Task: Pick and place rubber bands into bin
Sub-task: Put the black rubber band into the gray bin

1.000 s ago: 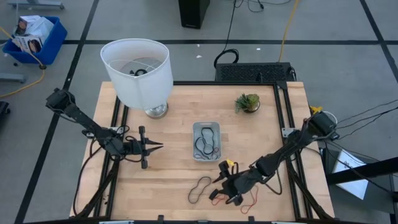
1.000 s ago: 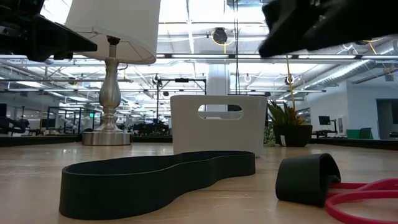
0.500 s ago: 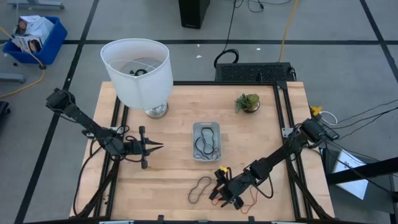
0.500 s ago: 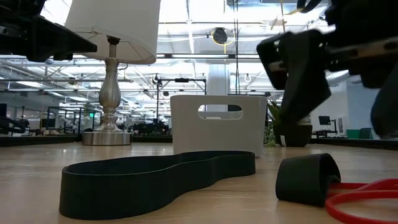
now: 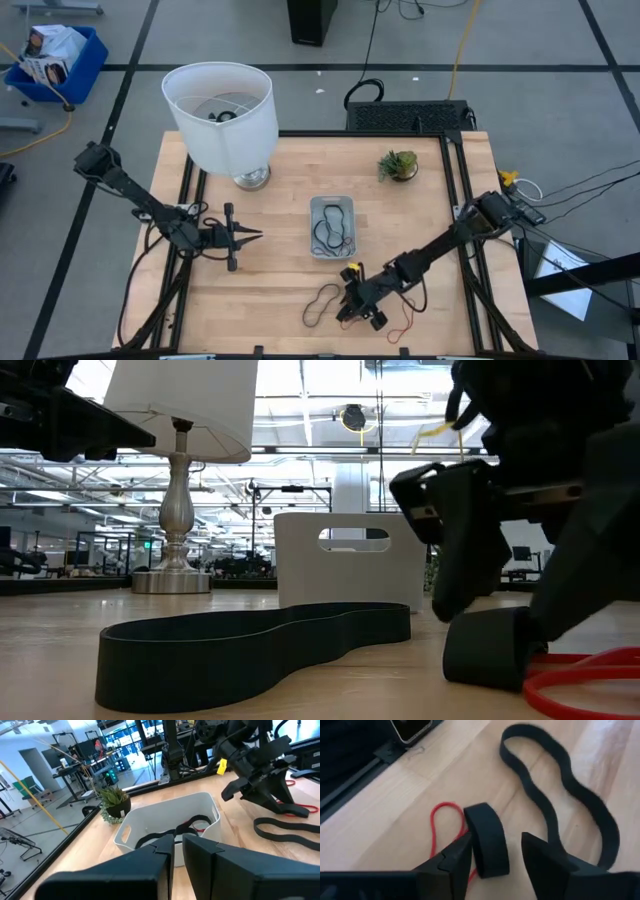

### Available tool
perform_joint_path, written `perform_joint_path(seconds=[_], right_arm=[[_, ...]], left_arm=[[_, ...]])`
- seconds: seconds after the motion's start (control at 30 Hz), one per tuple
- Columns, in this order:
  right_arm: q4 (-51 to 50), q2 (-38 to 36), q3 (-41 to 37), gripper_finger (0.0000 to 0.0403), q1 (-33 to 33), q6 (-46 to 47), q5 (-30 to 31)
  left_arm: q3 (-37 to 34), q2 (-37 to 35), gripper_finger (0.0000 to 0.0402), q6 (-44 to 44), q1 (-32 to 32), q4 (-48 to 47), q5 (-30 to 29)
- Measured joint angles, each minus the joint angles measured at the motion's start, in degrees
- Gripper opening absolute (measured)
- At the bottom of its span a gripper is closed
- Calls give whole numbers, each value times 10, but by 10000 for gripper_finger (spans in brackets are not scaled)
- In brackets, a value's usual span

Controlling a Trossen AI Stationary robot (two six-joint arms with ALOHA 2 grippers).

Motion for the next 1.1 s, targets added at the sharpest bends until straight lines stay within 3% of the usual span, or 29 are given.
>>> perform_joint_path(seconds=[0.2, 0.4, 0.6, 0.77, 0.97, 1.1], right_arm=[[-18, 0, 0, 97, -12, 10, -38], [-16, -2, 0, 11, -14, -4, -39], [-17, -33, 0, 5, -14, -4, -40], [-22, -118, 0, 4, -14, -43, -30], [-50, -250, 0, 3, -54, -82, 138], [-74, -273, 0, 3, -125, -71, 154]], left_arm=[[0, 0, 47, -7, 0, -14, 0], [0, 0, 47, -9, 0, -15, 0], [0, 0, 47, -11, 0, -15, 0], [0, 0, 47, -11, 0, -15, 0], [0, 0, 47, -11, 0, -15, 1], [0, 0, 47, -11, 0, -16, 1]])
